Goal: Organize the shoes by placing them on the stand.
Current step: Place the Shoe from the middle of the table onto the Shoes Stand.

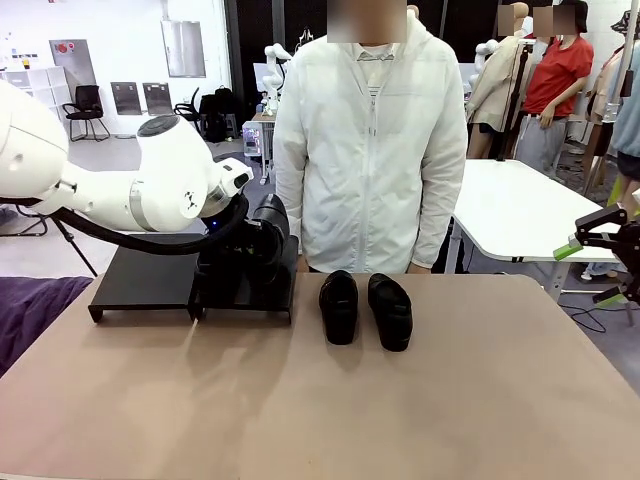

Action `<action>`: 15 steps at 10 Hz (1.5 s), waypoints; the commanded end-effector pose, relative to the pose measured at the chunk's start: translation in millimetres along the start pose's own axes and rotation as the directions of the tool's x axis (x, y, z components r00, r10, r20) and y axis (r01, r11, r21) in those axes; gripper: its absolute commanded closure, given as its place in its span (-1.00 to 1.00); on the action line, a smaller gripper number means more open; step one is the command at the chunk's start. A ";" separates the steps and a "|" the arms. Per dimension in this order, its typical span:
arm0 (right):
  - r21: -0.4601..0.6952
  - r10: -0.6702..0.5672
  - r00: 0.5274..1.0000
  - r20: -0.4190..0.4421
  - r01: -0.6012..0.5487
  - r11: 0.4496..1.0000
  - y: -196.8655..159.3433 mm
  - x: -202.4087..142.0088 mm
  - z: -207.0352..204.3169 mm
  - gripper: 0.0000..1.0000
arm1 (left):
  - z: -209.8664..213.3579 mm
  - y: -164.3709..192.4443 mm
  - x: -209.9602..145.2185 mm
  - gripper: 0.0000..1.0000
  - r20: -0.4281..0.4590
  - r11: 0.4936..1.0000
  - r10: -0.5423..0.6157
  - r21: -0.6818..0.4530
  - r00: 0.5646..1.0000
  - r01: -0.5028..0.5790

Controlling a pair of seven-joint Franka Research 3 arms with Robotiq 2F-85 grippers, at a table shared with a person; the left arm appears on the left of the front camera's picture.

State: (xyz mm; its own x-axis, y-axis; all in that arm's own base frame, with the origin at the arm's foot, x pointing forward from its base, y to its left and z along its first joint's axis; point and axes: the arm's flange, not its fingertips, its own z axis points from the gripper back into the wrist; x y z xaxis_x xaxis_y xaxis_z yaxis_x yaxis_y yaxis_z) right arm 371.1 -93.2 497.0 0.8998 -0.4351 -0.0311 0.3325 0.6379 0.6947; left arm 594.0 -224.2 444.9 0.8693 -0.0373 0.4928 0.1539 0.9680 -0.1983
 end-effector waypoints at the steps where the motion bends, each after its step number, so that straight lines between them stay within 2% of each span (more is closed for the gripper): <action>1: 0.001 0.009 1.000 -0.011 -0.009 1.000 2.1 1.5 2.5 -1.00 | -3.5 -7.1 5.1 1.00 0.015 1.000 0.008 0.023 1.000 -0.009; 2: 0.001 0.009 1.000 -0.011 -0.009 1.000 2.1 1.5 2.5 -1.00 | -6.1 -7.3 5.7 1.00 0.009 0.999 0.009 0.033 1.000 -0.009; 3: 0.001 0.009 1.000 -0.011 -0.009 1.000 2.1 1.5 2.5 -1.00 | -8.0 -8.0 5.7 0.91 0.015 0.999 0.015 0.050 1.000 -0.015; 4: 0.001 0.009 1.000 -0.011 -0.009 1.000 2.1 1.5 2.5 -1.00 | -10.7 -7.8 5.6 -0.16 0.036 0.998 0.030 0.059 0.999 -0.032; 5: 0.001 0.009 1.000 -0.011 -0.009 1.000 2.1 1.5 2.5 -1.00 | -11.6 -8.5 6.4 -1.00 0.035 0.998 0.015 0.065 0.999 -0.018; 8: 0.001 0.009 1.000 -0.011 -0.009 1.000 2.1 1.5 2.5 -1.00 | -5.4 -10.0 2.7 -1.00 0.072 0.998 0.012 0.057 0.997 -0.016; 12: 0.001 0.009 1.000 -0.011 -0.009 1.000 2.1 1.5 2.5 -1.00 | 17.5 -13.0 -8.1 -1.00 0.043 0.999 -0.033 0.017 0.999 0.032; 13: 0.001 0.009 1.000 -0.011 -0.009 1.000 2.1 1.5 2.5 -1.00 | 31.5 -13.9 -11.4 -1.00 0.005 0.999 -0.047 0.001 0.999 0.047; 15: 0.001 0.009 1.000 -0.011 -0.009 1.000 2.1 1.5 2.5 -1.00 | 69.1 -12.0 -16.7 -1.00 -0.199 0.996 -0.081 -0.052 0.977 0.072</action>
State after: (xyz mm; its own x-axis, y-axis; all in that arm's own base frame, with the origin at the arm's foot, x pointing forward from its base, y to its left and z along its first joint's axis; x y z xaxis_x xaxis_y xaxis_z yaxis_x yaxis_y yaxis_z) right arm 371.1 -93.2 496.8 0.8998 -0.4351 -0.0315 0.3327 0.6379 0.6946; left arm 556.1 -244.0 477.5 0.8999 -0.1127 0.4212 0.2143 0.9556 -0.2022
